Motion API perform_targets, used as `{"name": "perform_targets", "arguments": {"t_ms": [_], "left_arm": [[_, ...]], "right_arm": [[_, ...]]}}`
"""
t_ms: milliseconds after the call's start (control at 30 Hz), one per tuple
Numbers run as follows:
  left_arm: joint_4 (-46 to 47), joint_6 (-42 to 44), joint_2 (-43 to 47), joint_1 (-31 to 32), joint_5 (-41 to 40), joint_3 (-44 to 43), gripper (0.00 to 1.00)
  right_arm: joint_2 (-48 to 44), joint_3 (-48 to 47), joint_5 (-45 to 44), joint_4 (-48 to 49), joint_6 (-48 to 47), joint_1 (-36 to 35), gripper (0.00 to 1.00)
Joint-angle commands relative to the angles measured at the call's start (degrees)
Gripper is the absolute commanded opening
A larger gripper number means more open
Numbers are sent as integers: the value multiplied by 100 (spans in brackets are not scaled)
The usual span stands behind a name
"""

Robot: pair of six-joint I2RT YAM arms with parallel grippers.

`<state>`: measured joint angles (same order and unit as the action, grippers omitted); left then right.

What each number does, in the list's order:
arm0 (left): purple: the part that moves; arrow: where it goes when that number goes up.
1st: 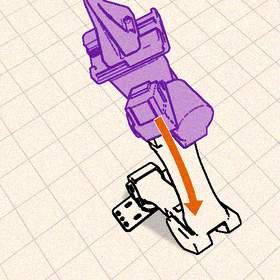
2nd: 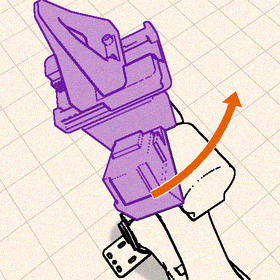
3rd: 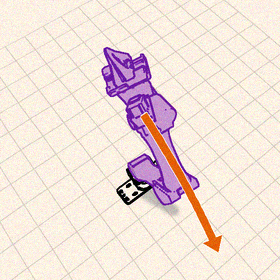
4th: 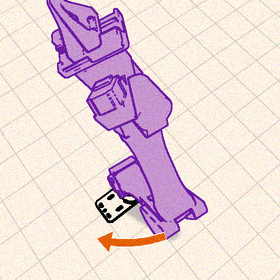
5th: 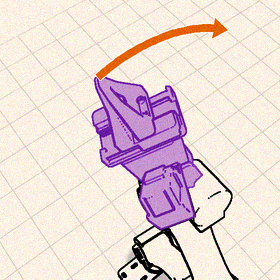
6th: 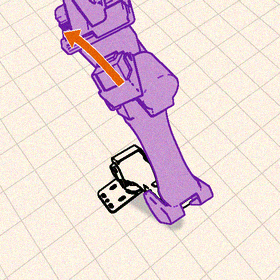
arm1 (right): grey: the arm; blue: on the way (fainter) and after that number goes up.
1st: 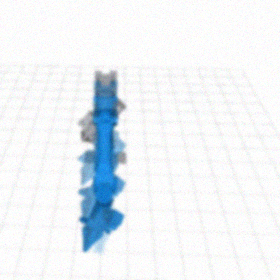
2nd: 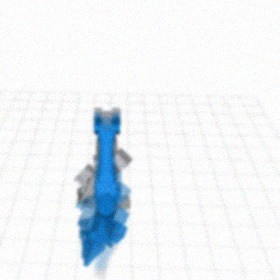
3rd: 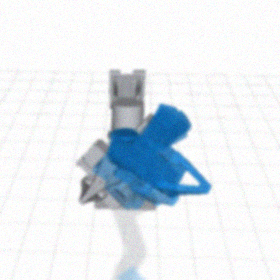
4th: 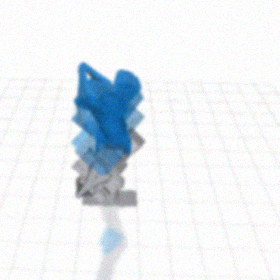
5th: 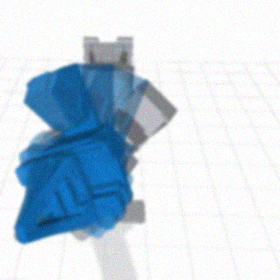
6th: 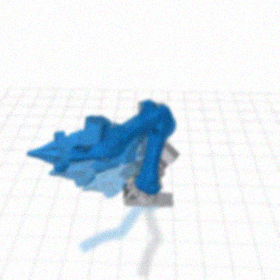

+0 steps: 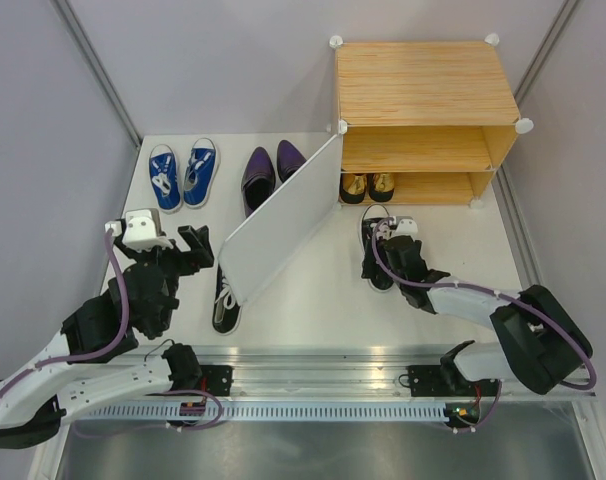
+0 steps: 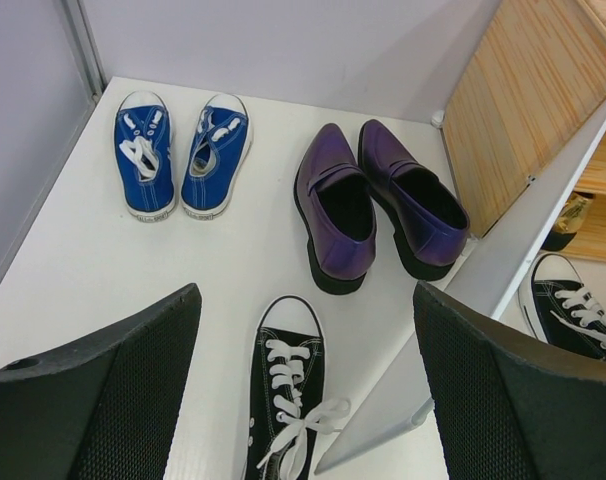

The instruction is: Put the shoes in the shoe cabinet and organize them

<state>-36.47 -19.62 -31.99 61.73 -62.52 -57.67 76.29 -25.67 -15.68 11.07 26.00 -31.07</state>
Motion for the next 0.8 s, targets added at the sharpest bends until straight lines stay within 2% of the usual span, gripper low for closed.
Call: {"name": "perform_targets", "arguments": {"t_ms": [0, 233, 467, 667, 767], "left_arm": [[193, 230, -36, -12, 91, 28, 89], [219, 248, -44, -12, 135, 45, 89], [237, 283, -106, -12, 161, 72, 90], [237, 318, -202, -12, 196, 72, 90], [228, 318, -220, -12, 214, 80, 90]], "right_arm": [[219, -219, 22, 510, -148, -101, 98], [597, -149, -172, 607, 1, -241, 98], [940, -316, -724, 221, 264, -417, 98], [1028, -228, -867, 44, 573, -418, 88], [1142, -245, -901, -35, 705, -409, 75]]}}
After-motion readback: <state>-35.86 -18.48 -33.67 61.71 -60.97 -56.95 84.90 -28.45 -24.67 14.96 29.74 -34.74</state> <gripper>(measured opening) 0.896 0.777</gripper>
